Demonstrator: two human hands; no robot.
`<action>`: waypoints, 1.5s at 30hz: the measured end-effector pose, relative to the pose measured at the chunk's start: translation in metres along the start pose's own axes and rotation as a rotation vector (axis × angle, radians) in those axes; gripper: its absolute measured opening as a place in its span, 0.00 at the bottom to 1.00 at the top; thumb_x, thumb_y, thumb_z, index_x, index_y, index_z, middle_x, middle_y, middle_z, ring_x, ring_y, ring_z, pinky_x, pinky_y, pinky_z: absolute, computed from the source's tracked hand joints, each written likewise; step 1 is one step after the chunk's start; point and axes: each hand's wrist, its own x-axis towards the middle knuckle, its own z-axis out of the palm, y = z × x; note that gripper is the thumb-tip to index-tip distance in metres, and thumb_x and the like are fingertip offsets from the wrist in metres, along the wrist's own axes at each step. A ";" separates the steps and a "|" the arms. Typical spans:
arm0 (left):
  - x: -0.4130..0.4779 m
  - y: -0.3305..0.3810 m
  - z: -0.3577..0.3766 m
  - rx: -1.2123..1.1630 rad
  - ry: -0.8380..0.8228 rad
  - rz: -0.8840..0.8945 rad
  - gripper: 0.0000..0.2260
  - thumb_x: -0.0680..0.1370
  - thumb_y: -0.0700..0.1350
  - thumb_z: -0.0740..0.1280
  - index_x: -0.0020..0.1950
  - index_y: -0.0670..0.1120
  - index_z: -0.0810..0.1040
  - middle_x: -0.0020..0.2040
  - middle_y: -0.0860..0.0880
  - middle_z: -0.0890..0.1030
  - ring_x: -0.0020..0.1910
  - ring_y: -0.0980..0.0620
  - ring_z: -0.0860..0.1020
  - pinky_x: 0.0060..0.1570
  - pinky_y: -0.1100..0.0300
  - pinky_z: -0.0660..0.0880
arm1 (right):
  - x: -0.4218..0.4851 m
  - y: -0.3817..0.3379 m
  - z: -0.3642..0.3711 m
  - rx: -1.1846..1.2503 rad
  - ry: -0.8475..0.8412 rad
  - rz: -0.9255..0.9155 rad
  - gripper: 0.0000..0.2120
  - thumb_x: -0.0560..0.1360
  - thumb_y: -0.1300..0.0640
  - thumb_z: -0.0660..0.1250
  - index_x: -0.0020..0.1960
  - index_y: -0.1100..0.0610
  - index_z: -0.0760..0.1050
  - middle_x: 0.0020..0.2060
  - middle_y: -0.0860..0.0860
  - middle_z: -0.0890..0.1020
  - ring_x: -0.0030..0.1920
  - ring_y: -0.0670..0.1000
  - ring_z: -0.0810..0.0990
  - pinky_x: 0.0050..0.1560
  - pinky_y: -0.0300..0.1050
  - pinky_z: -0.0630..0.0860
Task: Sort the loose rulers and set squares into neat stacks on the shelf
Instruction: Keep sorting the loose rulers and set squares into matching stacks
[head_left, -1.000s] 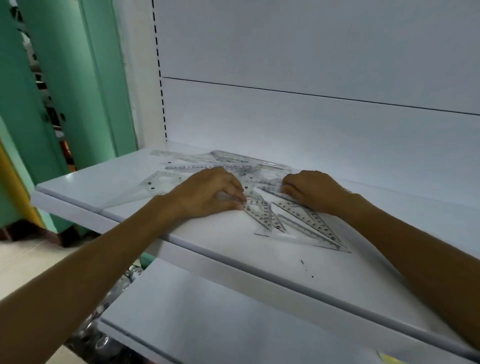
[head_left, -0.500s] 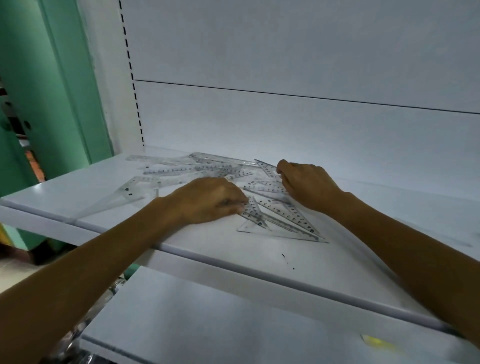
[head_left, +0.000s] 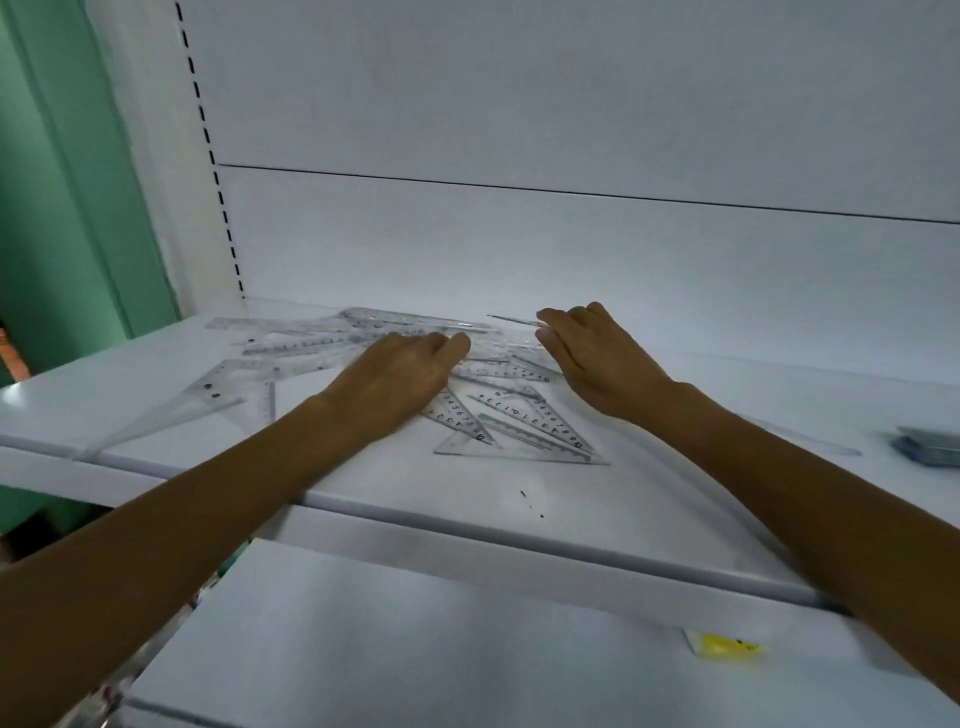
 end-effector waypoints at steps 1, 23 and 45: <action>0.002 0.001 0.000 -0.026 -0.006 -0.037 0.18 0.59 0.24 0.69 0.46 0.33 0.76 0.31 0.37 0.76 0.25 0.41 0.75 0.23 0.55 0.72 | -0.003 0.005 -0.002 -0.011 0.001 0.014 0.17 0.81 0.53 0.48 0.56 0.64 0.70 0.40 0.59 0.76 0.43 0.57 0.68 0.52 0.50 0.66; 0.171 0.204 -0.007 -0.724 -0.077 -0.144 0.22 0.79 0.50 0.59 0.72 0.60 0.58 0.57 0.51 0.60 0.46 0.53 0.69 0.51 0.64 0.63 | -0.172 0.198 -0.116 0.056 0.183 0.472 0.29 0.70 0.53 0.71 0.67 0.61 0.66 0.55 0.57 0.75 0.56 0.56 0.69 0.52 0.42 0.65; 0.295 0.489 -0.026 -0.756 -0.093 -0.046 0.30 0.68 0.66 0.66 0.67 0.56 0.68 0.56 0.56 0.71 0.49 0.56 0.70 0.52 0.57 0.69 | -0.413 0.407 -0.236 0.062 0.107 0.786 0.29 0.66 0.52 0.75 0.63 0.60 0.72 0.53 0.56 0.79 0.54 0.54 0.75 0.54 0.41 0.67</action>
